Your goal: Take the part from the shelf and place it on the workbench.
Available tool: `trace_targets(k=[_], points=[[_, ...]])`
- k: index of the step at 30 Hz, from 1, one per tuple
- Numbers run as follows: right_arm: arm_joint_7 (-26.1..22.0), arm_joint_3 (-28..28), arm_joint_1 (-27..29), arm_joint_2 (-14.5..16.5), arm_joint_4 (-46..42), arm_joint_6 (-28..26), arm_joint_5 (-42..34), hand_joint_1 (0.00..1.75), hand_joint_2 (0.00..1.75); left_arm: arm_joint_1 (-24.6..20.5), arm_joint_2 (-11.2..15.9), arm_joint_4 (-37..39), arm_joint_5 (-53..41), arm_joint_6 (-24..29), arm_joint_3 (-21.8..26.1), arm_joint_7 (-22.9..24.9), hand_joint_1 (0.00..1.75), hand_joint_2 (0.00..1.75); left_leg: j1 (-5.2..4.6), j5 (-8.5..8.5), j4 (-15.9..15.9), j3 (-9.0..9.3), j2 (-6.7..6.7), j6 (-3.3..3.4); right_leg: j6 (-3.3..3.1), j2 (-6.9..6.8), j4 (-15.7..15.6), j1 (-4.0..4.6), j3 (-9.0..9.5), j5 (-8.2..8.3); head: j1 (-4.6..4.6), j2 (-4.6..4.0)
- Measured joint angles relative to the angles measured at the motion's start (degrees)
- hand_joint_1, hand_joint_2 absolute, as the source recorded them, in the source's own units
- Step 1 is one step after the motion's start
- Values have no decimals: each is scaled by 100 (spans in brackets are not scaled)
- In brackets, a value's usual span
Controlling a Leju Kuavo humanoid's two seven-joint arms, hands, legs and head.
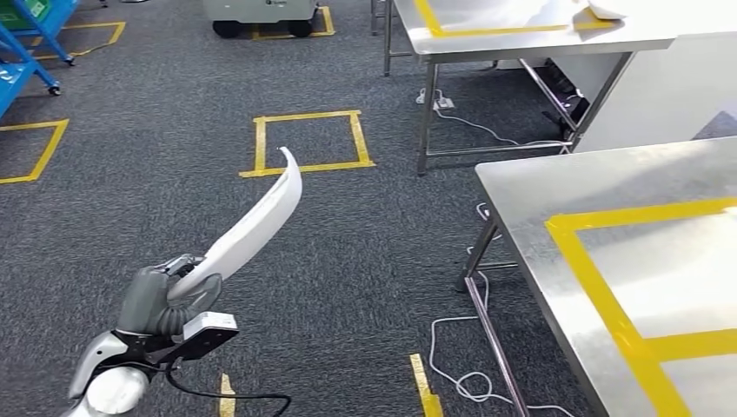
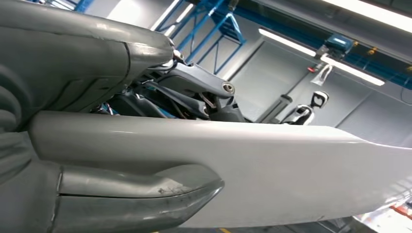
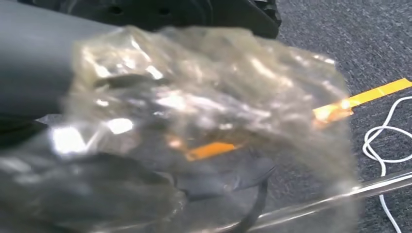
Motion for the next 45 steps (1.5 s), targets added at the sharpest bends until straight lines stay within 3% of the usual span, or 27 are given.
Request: trace_targets(k=[1,2,4,6,7,9,11,14,16,17,19,21,22,24,26,27,29,31,32,33,35,36,38,40,42,44,45], points=[[-1,-14,3,0,-4,32,39,0,0,7,1,4,3,11,-1,-2,175,175,-1,53,78,-59,-9,6,-1,62,2,6,7,-2,0,0],[-3,-29,5,-1,-6,61,76,0,0,9,1,8,4,23,-2,-4,175,175,0,219,-70,-12,-19,18,1,122,6,8,18,-5,0,0],[-15,-65,2,-2,-6,102,125,0,0,4,1,9,9,43,-3,-9,175,175,3,676,-804,300,-122,53,20,237,18,8,45,-20,1,0],[-31,-100,-10,-2,-6,119,156,0,0,-2,2,9,24,57,-5,-16,175,175,6,877,-1400,551,-260,87,68,334,45,12,21,-31,4,0],[-36,-113,-10,-2,-6,123,170,0,0,-5,2,10,33,63,-7,-20,175,175,0,867,-1494,581,-295,104,100,368,51,8,-8,-27,5,0],[-45,-148,1,-3,-6,129,200,0,0,-12,0,10,44,77,-9,-28,175,175,-6,877,-1546,585,-242,156,171,414,48,-12,-67,-16,3,0],[-59,-177,0,-4,-6,129,224,0,0,-19,-3,10,48,90,-8,-36,175,175,8,904,-1601,605,-153,229,228,271,211,-12,-169,-134,21,0],[-86,-203,-28,-4,-4,125,253,0,0,-15,-2,11,57,108,-1,-42,175,175,0,906,-1623,613,4,287,301,-14,1213,-29,-665,-640,42,0],[-93,-214,-22,-4,-2,125,267,0,0,-11,-2,16,59,109,-1,-42,175,175,-8,900,-1622,614,106,288,340,-48,1695,-55,-912,-763,40,0],[-94,-219,-18,-4,-2,125,271,0,0,-11,-2,19,59,109,-2,-42,175,175,-8,894,-1620,618,150,283,352,-61,1615,-66,-876,-661,41,0],[-99,-239,-19,-6,-2,125,278,0,0,-12,-2,21,59,109,-3,-42,175,175,-10,876,-1618,640,230,257,352,-181,870,-76,-488,-286,42,0],[-106,-256,-36,-7,-2,125,291,0,0,-17,0,21,64,109,-1,-42,175,175,-35,848,-1602,660,293,198,304,-311,187,-57,-112,-62,35,0],[-109,-260,-43,-7,-2,125,301,0,0,-22,2,22,69,109,-1,-42,175,175,-46,839,-1595,665,323,165,271,-336,59,-43,-39,-47,31,0],[-114,-272,-45,-8,-2,124,318,0,0,-31,5,22,81,109,-3,-42,175,175,-38,830,-1595,680,376,96,190,-260,43,-23,-41,-48,23,0],[-118,-290,-40,-9,-2,119,324,0,0,-38,4,22,89,109,-10,-42,175,175,-8,723,-1485,660,285,27,111,-190,14,-30,-22,-27,15,0],[-119,-299,-44,-9,-2,118,325,0,0,-38,6,24,90,109,-11,-43,175,175,3,577,-1270,575,192,2,76,-151,-2,-38,3,-13,7,0],[-120,-308,-55,-10,-2,116,326,0,0,-32,18,30,92,109,-13,-44,175,175,10,189,-521,234,35,-13,34,-66,-4,-33,6,-1,-12,0],[-120,-311,-57,-10,-2,118,327,0,0,-23,29,43,92,109,-11,-43,175,175,9,15,81,-74,0,-10,22,38,-2,-17,10,-3,-15,0],[-120,-312,-55,-10,-2,118,327,0,0,-20,32,49,92,109,-13,-42,175,175,9,100,93,-100,-4,0,21,95,1,-11,15,-3,-15,0],[-120,-313,-54,-10,-2,118,328,0,0,-20,32,54,92,109,-13,-42,175,175,9,283,-109,-24,-15,14,23,153,4,-8,24,-5,-15,0],[-120,-317,-57,-11,-2,118,328,0,0,-25,34,57,92,109,-13,-43,175,175,11,717,-847,289,-149,54,39,262,23,0,32,-15,-15,0],[-121,-319,-61,-11,-2,118,327,0,0,-32,34,58,92,109,-13,-43,175,175,17,835,-1174,427,-234,73,59,313,42,5,16,-21,-13,0],[-121,-322,-61,-13,-2,120,328,0,0,-37,36,62,92,110,-14,-43,175,175,9,877,-1475,536,-340,114,123,397,66,-1,-44,-16,-12,0],[-120,-328,-47,-13,-2,124,330,0,0,-43,33,67,92,109,-15,-42,175,175,3,886,-1519,539,-265,166,193,440,74,-24,-107,-8,-12,0],[-124,-338,-44,-14,-2,106,333,0,0,-57,30,69,92,110,-14,-42,175,175,17,912,-1564,556,-168,230,247,277,292,-20,-238,-161,18,0],[-127,-345,-62,-11,0,67,337,0,0,-62,32,73,95,116,-7,-42,175,175,11,915,-1581,558,-55,271,286,39,961,-22,-566,-519,48,0],[-127,-346,-69,-7,2,53,341,0,0,-61,32,77,97,118,-3,-42,175,175,3,912,-1581,555,6,280,303,-17,1349,-30,-756,-681,53,0]])
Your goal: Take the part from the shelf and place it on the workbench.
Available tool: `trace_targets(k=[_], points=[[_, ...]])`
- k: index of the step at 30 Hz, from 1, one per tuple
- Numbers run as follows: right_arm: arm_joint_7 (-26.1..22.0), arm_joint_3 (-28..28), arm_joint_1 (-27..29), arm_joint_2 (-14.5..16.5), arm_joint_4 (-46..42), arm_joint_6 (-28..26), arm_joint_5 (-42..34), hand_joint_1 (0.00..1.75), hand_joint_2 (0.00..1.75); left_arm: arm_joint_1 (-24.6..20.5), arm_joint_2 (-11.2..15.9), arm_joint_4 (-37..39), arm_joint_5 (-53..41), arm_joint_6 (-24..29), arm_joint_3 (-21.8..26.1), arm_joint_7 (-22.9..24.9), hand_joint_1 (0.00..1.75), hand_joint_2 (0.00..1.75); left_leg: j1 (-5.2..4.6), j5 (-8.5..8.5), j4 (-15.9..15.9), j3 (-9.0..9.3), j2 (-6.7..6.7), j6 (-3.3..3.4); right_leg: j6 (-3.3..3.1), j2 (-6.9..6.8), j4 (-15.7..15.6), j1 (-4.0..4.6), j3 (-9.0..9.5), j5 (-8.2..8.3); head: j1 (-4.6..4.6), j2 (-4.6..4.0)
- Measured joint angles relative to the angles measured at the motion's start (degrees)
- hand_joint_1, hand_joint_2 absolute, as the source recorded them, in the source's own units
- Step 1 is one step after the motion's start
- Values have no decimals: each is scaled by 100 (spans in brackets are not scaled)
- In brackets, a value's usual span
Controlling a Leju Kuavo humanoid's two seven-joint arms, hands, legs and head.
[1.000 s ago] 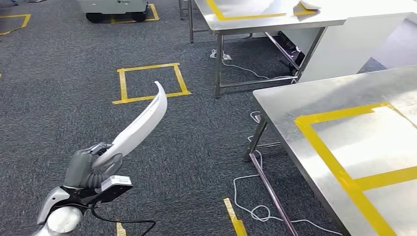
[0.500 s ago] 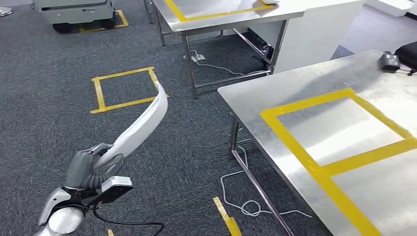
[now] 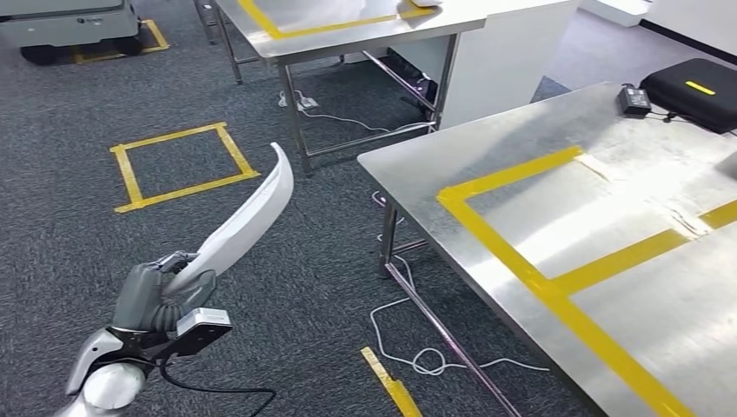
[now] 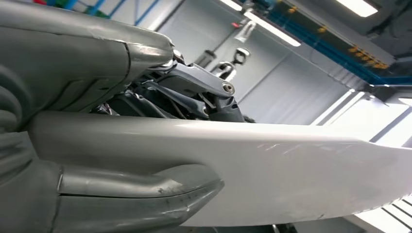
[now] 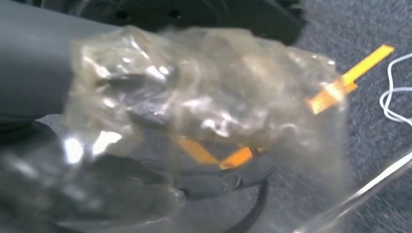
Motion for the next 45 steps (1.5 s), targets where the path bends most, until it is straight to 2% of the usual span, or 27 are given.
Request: trace_targets(k=[1,2,3,5,7,10,11,13,15,16,17,18,21,23,25,27,28,31,32,33,34,36,38,40,42,43,45], points=[[0,-1,0,4,2,-10,3,0,0,2,0,4,1,1,2,0,175,175,-6,-2,0,-1,57,2,13,-25,270,-7,-131,-79,-2,0],[0,-1,5,8,4,-13,7,0,0,2,-1,7,1,1,1,0,175,175,-10,-4,1,-2,111,1,22,-39,327,-13,-155,-44,-1,0],[0,-2,9,9,5,-15,8,0,0,3,-1,9,1,0,-1,0,175,175,-10,-6,1,2,157,-3,23,-57,138,-17,-51,93,0,0],[0,-3,7,10,5,-19,9,0,0,-1,-1,10,1,0,-3,0,175,175,-18,-19,4,18,238,-27,7,-192,-684,-15,394,441,2,0],[-2,-3,-7,15,5,-21,10,0,0,-12,1,10,1,1,-2,0,175,175,-39,-34,10,36,293,-83,-47,-297,-1248,4,707,589,-13,0],[-2,-7,-6,22,6,-20,25,0,0,-28,3,10,1,3,-3,0,175,175,-31,-41,0,62,354,-191,-157,-221,-1329,26,732,598,-28,0],[-2,-11,-3,23,5,-20,36,0,0,-36,3,11,0,4,-5,-2,175,175,-17,-83,39,59,315,-228,-196,-187,-1344,21,755,614,-31,0],[-2,-22,-11,25,4,-12,71,0,0,-55,8,19,-4,13,-5,-10,175,175,4,-347,428,-88,151,-286,-263,-111,-1375,3,811,651,-42,0],[-5,-42,-23,33,3,4,120,0,0,-64,16,40,-7,27,2,-22,175,175,5,-724,1190,-429,22,-303,-285,-20,-1375,17,808,657,-52,0],[-8,-56,-27,37,3,14,152,0,0,-64,19,57,-8,36,4,-32,175,175,3,-817,1493,-579,4,-299,-288,33,-1373,26,811,656,-53,0],[-13,-75,-28,40,3,23,187,0,0,-66,20,73,-9,44,5,-45,175,175,0,-796,1620,-656,-3,-289,-290,91,-1371,34,815,655,-52,0],[-18,-94,-30,41,3,32,222,0,0,-69,19,86,-11,53,4,-62,175,175,-2,-660,1523,-631,-13,-271,-291,148,-1369,40,823,654,-51,0],[-35,-146,-49,52,3,47,306,0,0,-99,18,109,-16,85,3,-110,175,175,-4,-63,444,-172,-203,-189,-274,313,-1356,50,836,645,-49,0],[-45,-180,-57,60,3,52,343,0,0,-130,18,121,-16,99,2,-126,175,175,-15,18,63,-14,-317,-149,-225,396,-1344,42,795,648,-48,0],[-56,-207,-47,68,3,57,373,0,0,-151,16,132,-16,106,0,-130,175,175,-30,9,13,-6,-271,-109,-149,467,-1354,26,744,660,-49,0],[-67,-234,-41,73,3,61,392,0,0,-174,6,135,-16,107,-3,-134,175,175,-15,38,-50,16,-180,-45,-87,401,-1275,28,677,587,-32,0],[-72,-245,-51,73,3,66,406,0,0,-186,1,137,-16,108,-3,-137,175,175,-4,52,-79,25,-126,-16,-63,295,-1067,32,563,455,-20,0],[-90,-277,-80,73,4,88,474,0,0,-208,-2,164,-11,115,-3,-144,175,175,-16,54,-91,24,40,17,-4,-4,68,11,-3,-67,1,0],[-94,-292,-80,74,6,94,495,0,0,-216,-4,178,-10,116,-6,-144,175,175,-19,51,-90,24,93,17,10,-29,281,4,-112,-105,1,0],[-99,-310,-79,74,9,97,510,0,0,-227,-7,190,-10,117,-13,-145,175,175,-20,47,-88,25,141,15,20,-45,257,-1,-104,-27,2,0],[-103,-326,-78,74,13,98,524,0,0,-242,-10,201,-10,117,-24,-145,175,175,-19,42,-87,30,185,9,20,-71,-11,-4,31,146,3,0],[-111,-349,-92,73,18,97,551,0,0,-287,-17,215,-9,119,-49,-146,175,175,-37,21,-75,48,259,-25,-4,-251,-861,7,482,501,5,0],[-120,-370,-120,74,25,97,581,0,0,-341,-22,234,-7,122,-67,-146,175,175,-68,3,-60,61,323,-83,-68,-373,-1342,27,745,624,-11,0],[-127,-395,-139,73,33,97,602,0,0,-390,-31,258,-5,125,-86,-146,175,175,-72,-6,-60,75,394,-144,-140,-308,-1381,41,747,626,-28,0],[-132,-416,-142,73,39,94,610,0,0,-431,-42,285,-5,125,-102,-145,175,175,-47,-96,30,65,323,-215,-207,-226,-1401,28,770,653,-35,0],[-135,-425,-146,74,41,93,616,0,0,-446,-47,299,-4,126,-108,-143,175,175,-35,-229,217,-4,233,-246,-242,-181,-1415,16,796,669,-46,0],[-140,-437,-159,74,49,92,633,0,0,-458,-48,336,-3,128,-117,-125,175,175,-20,-598,888,-298,48,-276,-285,-88,-1419,8,808,686,-68,0]])
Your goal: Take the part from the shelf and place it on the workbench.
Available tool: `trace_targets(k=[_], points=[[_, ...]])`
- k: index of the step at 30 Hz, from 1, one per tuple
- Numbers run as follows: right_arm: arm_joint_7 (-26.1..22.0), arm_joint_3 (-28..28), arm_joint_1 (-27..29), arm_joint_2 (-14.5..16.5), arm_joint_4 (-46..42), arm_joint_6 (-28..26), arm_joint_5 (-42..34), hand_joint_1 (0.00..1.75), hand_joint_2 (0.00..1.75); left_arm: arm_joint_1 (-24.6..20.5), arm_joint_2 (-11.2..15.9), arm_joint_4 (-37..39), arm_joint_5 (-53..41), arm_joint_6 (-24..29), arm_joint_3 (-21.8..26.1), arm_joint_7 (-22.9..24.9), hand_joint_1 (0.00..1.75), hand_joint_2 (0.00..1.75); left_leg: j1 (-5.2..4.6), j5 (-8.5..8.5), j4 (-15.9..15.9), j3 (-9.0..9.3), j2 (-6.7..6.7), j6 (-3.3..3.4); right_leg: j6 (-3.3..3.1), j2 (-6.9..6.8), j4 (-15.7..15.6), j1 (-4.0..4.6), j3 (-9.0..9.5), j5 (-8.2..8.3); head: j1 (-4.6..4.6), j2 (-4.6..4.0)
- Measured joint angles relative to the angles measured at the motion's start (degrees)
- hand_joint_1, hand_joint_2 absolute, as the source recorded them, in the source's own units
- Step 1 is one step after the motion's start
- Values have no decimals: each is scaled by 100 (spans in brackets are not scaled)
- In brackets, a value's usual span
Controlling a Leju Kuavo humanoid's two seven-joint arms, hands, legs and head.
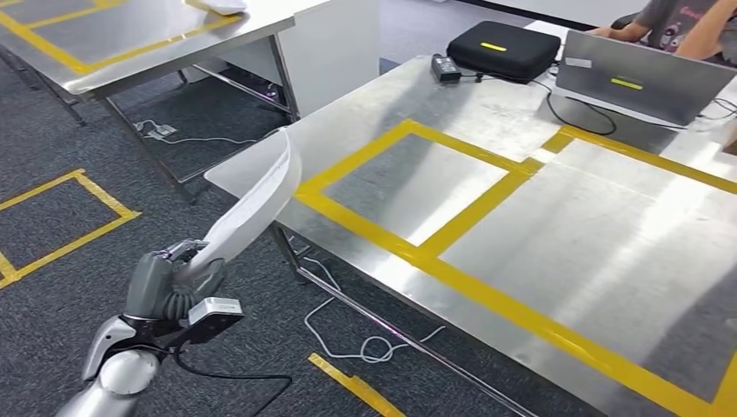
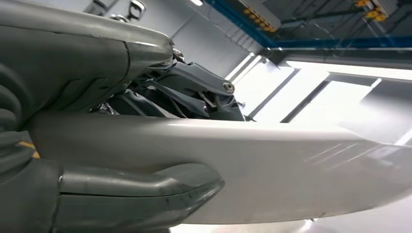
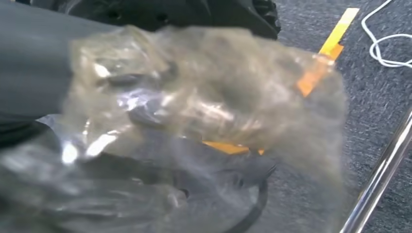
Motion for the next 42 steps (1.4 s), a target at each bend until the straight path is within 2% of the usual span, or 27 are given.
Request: trace_targets(k=[2,3,5,7,9,11,13,15,16,17,18,19,21,23,24,26,28,29,31,32,33,34,35,37,38,40,42], points=[[-7,-15,-6,-1,16,0,25,0,0,-2,1,58,-2,1,-6,32,175,175,2,-210,632,-308,-43,-3,-13,116,5,10,-1,1,-3,0],[-11,-27,-5,-1,26,-1,39,0,0,-7,0,87,-7,2,-7,47,175,175,2,-154,694,-353,-49,6,-13,178,8,15,1,0,-4,0],[-21,-48,-6,0,40,-2,63,0,0,-24,-3,131,-24,11,-9,71,175,175,1,229,213,-162,-97,44,-9,297,15,20,15,-2,-3,0],[-34,-66,-15,0,51,-4,81,0,0,-62,-6,166,-42,28,-11,103,175,175,4,558,-537,162,-274,103,15,403,33,24,5,-10,1,0],[-42,-88,-23,0,60,-5,102,0,0,-101,-10,199,-49,52,-13,132,175,175,-6,615,-870,293,-387,146,75,487,52,15,-46,-6,2,0],[-46,-108,-17,0,69,-9,133,0,0,-132,-25,227,-53,72,-14,146,175,175,-12,624,-907,292,-328,185,145,541,53,-3,-96,1,-2,0],[-55,-132,-18,-1,79,-18,164,0,0,-178,-49,257,-56,87,-13,158,175,175,8,647,-957,307,-235,252,205,389,229,-2,-210,-132,22,0],[-61,-150,-40,-1,84,-22,179,0,0,-206,-65,286,-57,99,-7,171,175,175,16,654,-982,316,-124,300,259,146,848,-9,-523,-480,49,0],[-61,-155,-49,-1,86,-21,181,0,0,-206,-71,303,-58,104,-4,175,175,175,13,650,-980,314,-67,309,285,88,1253,-20,-724,-658,56,0],[-61,-162,-52,-1,88,-21,182,0,0,-206,-77,320,-59,104,-3,180,175,175,11,647,-979,314,-14,310,308,65,1562,-30,-879,-757,53,0],[-61,-172,-51,-1,90,-21,186,0,0,-208,-86,339,-59,103,-4,187,175,175,10,643,-977,316,38,308,327,54,1686,-40,-943,-749,54,0],[-61,-181,-48,-1,91,-21,192,0,0,-211,-95,358,-61,103,-5,195,175,175,10,637,-974,321,85,300,340,35,1566,-48,-885,-629,55,0],[-62,-197,-52,-1,92,-26,213,0,0,-226,-112,391,-65,104,-8,210,175,175,9,616,-963,339,168,267,339,-93,787,-54,-481,-254,56,0],[-67,-213,-68,-1,93,-31,242,0,0,-258,-121,419,-76,109,-7,221,175,175,-16,590,-944,353,230,207,284,-208,170,-39,-137,-57,46,0],[-70,-222,-74,-1,95,-31,257,0,0,-280,-127,432,-86,111,-8,225,175,175,-28,586,-938,357,258,174,249,-223,70,-28,-80,-50,41,0],[-76,-238,-76,-1,98,-33,279,0,0,-316,-137,451,-104,115,-14,233,175,175,-24,585,-937,363,305,107,173,-142,68,-17,-82,-33,35,0],[-78,-248,-75,-1,99,-38,287,0,0,-340,-143,464,-115,118,-21,246,175,175,2,469,-803,317,217,43,105,-69,48,-28,-77,-6,26,0],[-79,-252,-81,-1,99,-39,294,0,0,-350,-144,469,-119,120,-22,256,175,175,12,319,-574,221,130,17,73,-31,36,-38,-70,6,19,0],[-80,-266,-92,-1,105,-37,311,0,0,-363,-146,491,-132,125,-28,282,175,175,18,-66,189,-121,-14,-7,34,54,36,-33,-72,10,7,0],[-80,-273,-95,-1,109,-36,321,0,0,-363,-147,509,-138,126,-30,298,175,175,17,-191,540,-289,-37,-9,25,105,37,-26,-72,11,7,0],[-80,-280,-95,-1,116,-36,336,0,0,-365,-147,530,-148,127,-32,313,175,175,16,-207,727,-386,-46,-1,21,160,38,-18,-69,11,5,0],[-81,-287,-93,-1,122,-35,352,0,0,-370,-148,550,-156,128,-34,325,175,175,15,-104,694,-381,-53,16,21,218,39,-10,-62,11,5,0],[-84,-293,-91,-1,128,-36,368,0,0,-381,-148,570,-166,129,-36,335,175,175,13,97,431,-267,-73,44,22,276,40,-2,-52,11,5,0],[-93,-309,-97,-1,143,-36,394,0,0,-423,-149,603,-189,132,-42,356,175,175,10,497,-360,94,-240,125,32,378,47,13,-43,10,10,0],[-97,-318,-104,-1,151,-37,403,0,0,-450,-150,617,-201,136,-45,366,175,175,8,594,-663,228,-328,157,49,423,56,15,-60,12,10,0],[-101,-331,-113,-1,167,-37,422,0,0,-492,-152,649,-221,144,-50,389,175,175,-10,595,-876,306,-410,192,114,499,63,-3,-112,29,12,0],[-105,-342,-105,-1,180,-36,438,0,0,-523,-159,678,-231,151,-57,409,175,175,-14,620,-932,314,-330,228,189,526,66,-28,-160,33,12,0]])
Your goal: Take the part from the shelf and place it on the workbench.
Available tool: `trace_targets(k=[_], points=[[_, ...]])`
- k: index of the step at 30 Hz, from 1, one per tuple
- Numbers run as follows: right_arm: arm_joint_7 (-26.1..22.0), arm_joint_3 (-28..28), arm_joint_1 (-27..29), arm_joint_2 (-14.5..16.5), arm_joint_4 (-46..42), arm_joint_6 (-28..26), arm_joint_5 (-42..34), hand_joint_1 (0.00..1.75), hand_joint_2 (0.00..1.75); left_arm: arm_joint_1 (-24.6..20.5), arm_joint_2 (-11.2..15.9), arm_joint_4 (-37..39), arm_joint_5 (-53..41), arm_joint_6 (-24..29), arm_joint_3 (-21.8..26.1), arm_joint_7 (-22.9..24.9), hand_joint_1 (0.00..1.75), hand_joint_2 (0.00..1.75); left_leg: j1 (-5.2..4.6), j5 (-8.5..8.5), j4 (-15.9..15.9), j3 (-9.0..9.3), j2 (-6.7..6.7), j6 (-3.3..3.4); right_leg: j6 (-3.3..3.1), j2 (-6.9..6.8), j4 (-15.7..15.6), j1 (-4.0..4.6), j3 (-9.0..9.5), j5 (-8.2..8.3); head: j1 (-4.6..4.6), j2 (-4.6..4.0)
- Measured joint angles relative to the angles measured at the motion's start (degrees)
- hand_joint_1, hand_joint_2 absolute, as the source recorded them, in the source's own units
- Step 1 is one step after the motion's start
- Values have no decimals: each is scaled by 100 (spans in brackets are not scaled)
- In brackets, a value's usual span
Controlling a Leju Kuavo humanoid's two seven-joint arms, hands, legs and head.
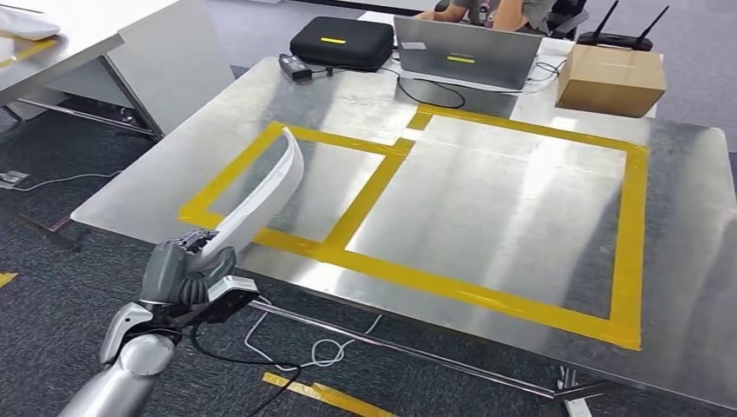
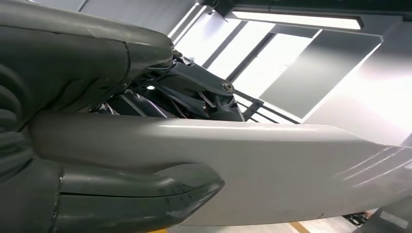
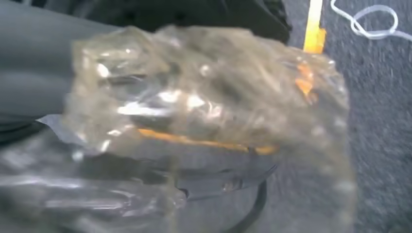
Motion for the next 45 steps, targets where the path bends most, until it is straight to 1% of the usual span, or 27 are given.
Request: trace_targets(k=[1,2,4,5,6,7,8,9,10,11,12,13,15,17,18,19,20,21,22,23,25,26,27,28,31,38,45], points=[[-3,-8,3,0,5,0,7,0,0,-15,-4,12,-1,3,-3,4,175,175,8,17,-32,13,46,29,32,-69,56,0,-44,-44,7,0],[-7,-18,-4,0,9,0,11,0,0,-27,-10,22,-1,7,-5,5,175,175,20,32,-64,25,102,58,59,-180,242,2,-148,-160,22,0],[-14,-34,-26,0,12,-2,16,0,0,-37,-19,45,-1,13,-4,7,175,175,22,34,-83,31,216,89,107,-405,957,-5,-509,-525,43,0],[-15,-38,-34,0,14,-2,17,0,0,-35,-23,60,0,14,-4,7,175,175,20,30,-81,30,276,92,130,-452,1358,-13,-708,-682,45,0],[-16,-39,-34,0,16,-2,19,0,0,-33,-26,77,-1,14,-5,7,175,175,18,26,-79,32,329,91,148,-469,1603,-19,-832,-738,44,0],[-17,-41,-31,0,18,-2,19,0,0,-33,-28,93,-1,14,-6,7,175,175,19,21,-77,35,379,85,161,-481,1619,-24,-840,-677,45,0],[-17,-44,-26,-1,19,-2,20,0,0,-33,-31,108,-1,14,-8,7,175,175,19,14,-75,43,424,74,165,-505,1399,-27,-727,-519,45,0],[-19,-46,-25,-3,20,-4,21,0,0,-35,-33,118,-1,14,-9,7,175,175,20,2,-71,56,467,57,163,-564,984,-29,-505,-310,47,0],[-21,-48,-32,-4,21,-5,25,0,0,-39,-34,126,-2,14,-10,7,175,175,7,-14,-63,65,507,32,147,-662,554,-14,-276,-161,49,0],[-24,-50,-39,-6,24,-7,31,0,0,-47,-34,131,-4,14,-10,9,175,175,-8,-30,-51,72,539,2,115,-728,222,-5,-91,-61,42,0],[-27,-52,-48,-7,29,-8,39,0,0,-60,-34,135,-8,15,-9,12,175,175,-24,-42,-41,76,570,-27,81,-774,29,5,17,-26,35,0],[-30,-55,-55,-7,35,-8,48,0,0,-73,-33,140,-14,15,-10,16,175,175,-36,-48,-36,79,599,-54,43,-774,-14,20,39,-45,27,0],[-38,-71,-57,-7,45,-8,70,0,0,-96,-34,153,-33,16,-14,28,175,175,-23,-68,-29,94,649,-109,-28,-684,-18,17,42,-25,21,0],[-47,-87,-59,-8,51,-9,103,0,0,-124,-33,170,-57,19,-18,48,175,175,2,-233,165,36,555,-169,-94,-609,-34,2,56,-8,8,0],[-51,-94,-65,-8,52,-7,122,0,0,-140,-32,183,-70,21,-20,61,175,175,12,-410,451,-85,463,-194,-126,-576,-40,-7,61,-2,-2,0],[-55,-104,-73,-9,55,-3,137,0,0,-153,-30,201,-87,23,-25,76,175,175,16,-614,847,-263,372,-207,-146,-545,-40,-5,59,-3,-9,0],[-58,-115,-79,-9,58,2,146,0,0,-160,-29,224,-103,25,-30,95,175,175,17,-786,1252,-455,321,-213,-162,-512,-39,1,58,-4,-16,0],[-62,-126,-83,-9,63,10,154,0,0,-164,-28,250,-126,27,-35,111,175,175,18,-888,1577,-615,292,-212,-171,-476,-38,7,60,-6,-17,0],[-66,-137,-82,-9,69,22,159,0,0,-170,-28,277,-159,29,-39,127,175,175,17,-856,1680,-678,283,-201,-173,-441,-37,15,65,-7,-22,0],[-70,-149,-81,-9,76,32,166,0,0,-183,-28,303,-196,32,-43,142,175,175,16,-709,1549,-632,280,-181,-173,-409,-37,24,75,-8,-24,0],[-75,-173,-85,-8,92,46,187,0,0,-242,-28,347,-297,39,-51,184,175,175,8,-268,825,-321,263,-113,-166,-362,-36,39,97,-12,-24,0],[-75,-184,-92,-7,101,48,203,0,0,-291,-28,374,-357,44,-58,216,175,175,-1,-116,456,-156,248,-77,-153,-349,-29,53,97,-17,-20,0],[-74,-192,-102,-6,108,49,220,0,0,-350,-29,405,-421,52,-65,245,175,175,-10,-36,200,-49,236,-52,-134,-342,-22,62,85,-18,-20,0],[-72,-205,-112,-5,116,48,243,0,0,-414,-31,458,-503,63,-73,284,175,175,-16,-12,55,1,224,-54,-131,-339,-10,73,66,-23,-15,0],[-73,-252,-142,-5,166,31,337,0,0,-590,-32,691,-800,119,-93,420,175,175,-27,-7,-4,-3,219,-102,-144,-344,1,74,36,-22,-10,0],[-178,-314,-261,-79,474,-116,555,0,0,-1241,-20,1459,-1567,240,-129,788,175,175,-62,7,0,-15,218,-38,-63,-345,-45,38,45,29,-12,0],[-225,-316,-317,-171,777,-196,649,0,0,-1853,46,2157,-1901,270,-149,999,175,175,-64,17,4,-18,218,-23,-49,-345,-46,32,39,38,-14,0]])
